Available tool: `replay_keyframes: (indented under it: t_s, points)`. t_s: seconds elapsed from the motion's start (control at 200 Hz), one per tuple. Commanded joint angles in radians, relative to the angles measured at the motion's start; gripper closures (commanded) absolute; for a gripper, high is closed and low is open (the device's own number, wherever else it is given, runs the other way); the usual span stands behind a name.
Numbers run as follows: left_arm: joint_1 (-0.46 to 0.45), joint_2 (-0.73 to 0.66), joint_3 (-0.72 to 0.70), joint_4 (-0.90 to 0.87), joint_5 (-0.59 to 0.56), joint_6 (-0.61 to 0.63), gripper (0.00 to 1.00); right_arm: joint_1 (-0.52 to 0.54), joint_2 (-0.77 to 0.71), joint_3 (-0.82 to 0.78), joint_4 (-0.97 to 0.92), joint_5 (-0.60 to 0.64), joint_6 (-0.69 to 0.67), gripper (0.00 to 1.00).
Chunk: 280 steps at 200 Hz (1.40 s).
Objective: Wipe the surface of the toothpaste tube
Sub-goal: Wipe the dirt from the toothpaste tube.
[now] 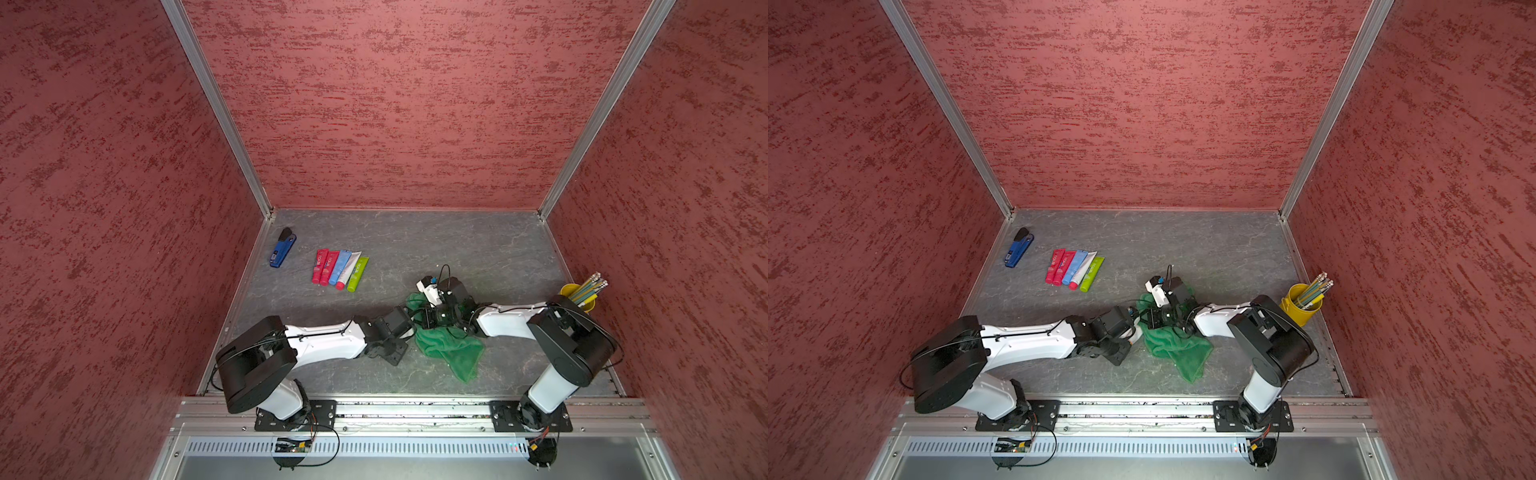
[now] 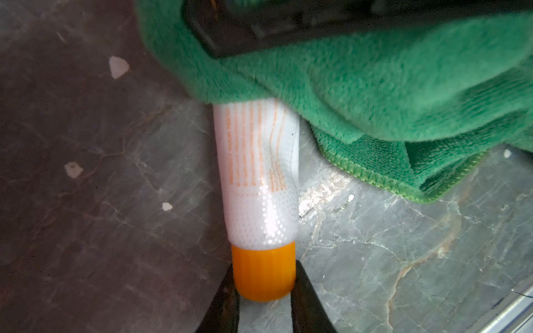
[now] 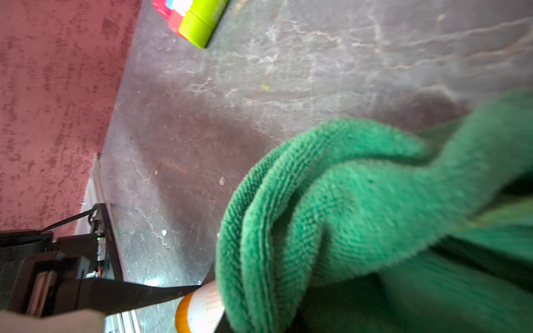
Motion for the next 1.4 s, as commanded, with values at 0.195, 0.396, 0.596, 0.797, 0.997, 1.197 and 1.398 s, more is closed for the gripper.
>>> replay_keyframes:
  t_s: [0.195,0.396,0.596,0.797,0.997,1.197,1.398]
  points:
    - [-0.008,-0.038,-0.017,0.017,-0.037,-0.001,0.98,-0.082,0.065,0.178,-0.370,0.345,-0.146,1.00]
    - [-0.009,-0.026,-0.009,0.017,-0.032,0.002,0.99,-0.034,-0.004,0.098,-0.306,0.172,-0.116,1.00]
    - [-0.009,-0.032,-0.008,0.022,-0.030,0.001,1.00,0.098,-0.023,-0.009,-0.171,0.056,-0.008,1.00]
    - [-0.006,-0.013,0.008,0.024,-0.023,-0.001,1.00,0.154,-0.060,-0.096,-0.076,-0.004,0.062,1.00]
    - [-0.011,-0.042,0.003,0.062,0.023,0.000,1.00,-0.020,-0.099,-0.105,-0.159,0.070,-0.033,1.00]
    - [0.004,-0.092,-0.026,0.077,0.037,-0.005,1.00,-0.158,-0.149,-0.056,-0.205,0.279,-0.092,1.00]
    - [0.014,-0.043,-0.012,0.062,0.035,0.002,1.00,-0.166,-0.105,-0.049,-0.107,0.102,-0.110,1.00]
